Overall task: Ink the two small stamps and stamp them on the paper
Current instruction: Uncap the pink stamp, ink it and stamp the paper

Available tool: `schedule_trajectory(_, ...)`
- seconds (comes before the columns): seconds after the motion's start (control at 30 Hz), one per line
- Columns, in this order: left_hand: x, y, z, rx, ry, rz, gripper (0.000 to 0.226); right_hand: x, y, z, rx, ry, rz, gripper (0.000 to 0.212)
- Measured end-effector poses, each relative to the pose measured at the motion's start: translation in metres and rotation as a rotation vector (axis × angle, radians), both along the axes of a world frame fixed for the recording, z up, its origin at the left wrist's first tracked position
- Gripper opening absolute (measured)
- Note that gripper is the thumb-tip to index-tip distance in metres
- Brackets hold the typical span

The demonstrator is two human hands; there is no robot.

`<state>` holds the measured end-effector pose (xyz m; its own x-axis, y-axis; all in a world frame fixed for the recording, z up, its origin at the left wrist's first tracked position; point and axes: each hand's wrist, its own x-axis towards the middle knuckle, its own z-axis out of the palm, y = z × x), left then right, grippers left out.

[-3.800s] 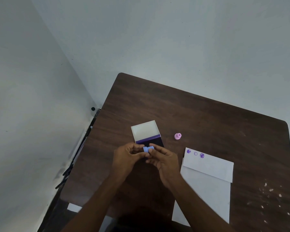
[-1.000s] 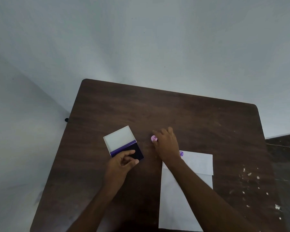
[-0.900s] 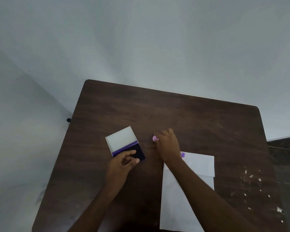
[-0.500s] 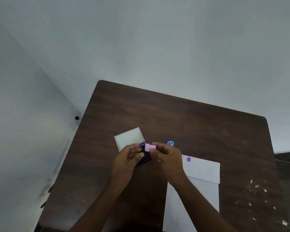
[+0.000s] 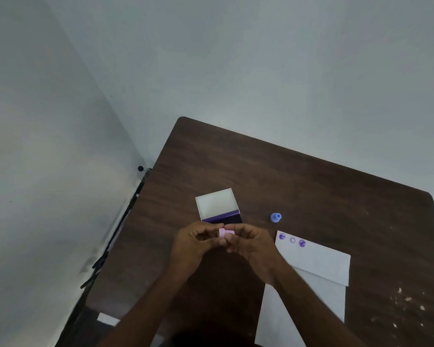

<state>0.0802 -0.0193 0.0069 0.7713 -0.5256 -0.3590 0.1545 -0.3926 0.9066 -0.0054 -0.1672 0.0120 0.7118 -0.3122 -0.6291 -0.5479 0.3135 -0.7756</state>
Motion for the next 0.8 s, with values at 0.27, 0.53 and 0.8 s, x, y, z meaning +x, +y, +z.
schedule_trajectory(0.27, 0.005, 0.01, 0.0, -0.118, 0.132, 0.044, 0.034, 0.007, 0.011, 0.0, -0.051, 0.033, -0.001, 0.013)
schedule_trajectory(0.53, 0.002, 0.017, -0.001, -0.145, 0.172, 0.112, 0.031, 0.007, 0.022, -0.004, 0.091, -0.042, -0.063, 0.033)
schedule_trajectory(0.8, 0.006, 0.035, -0.018, -0.159, 0.286, 0.195, 0.035, 0.005, 0.022, 0.0, 0.279, -0.092, -0.153, 0.027)
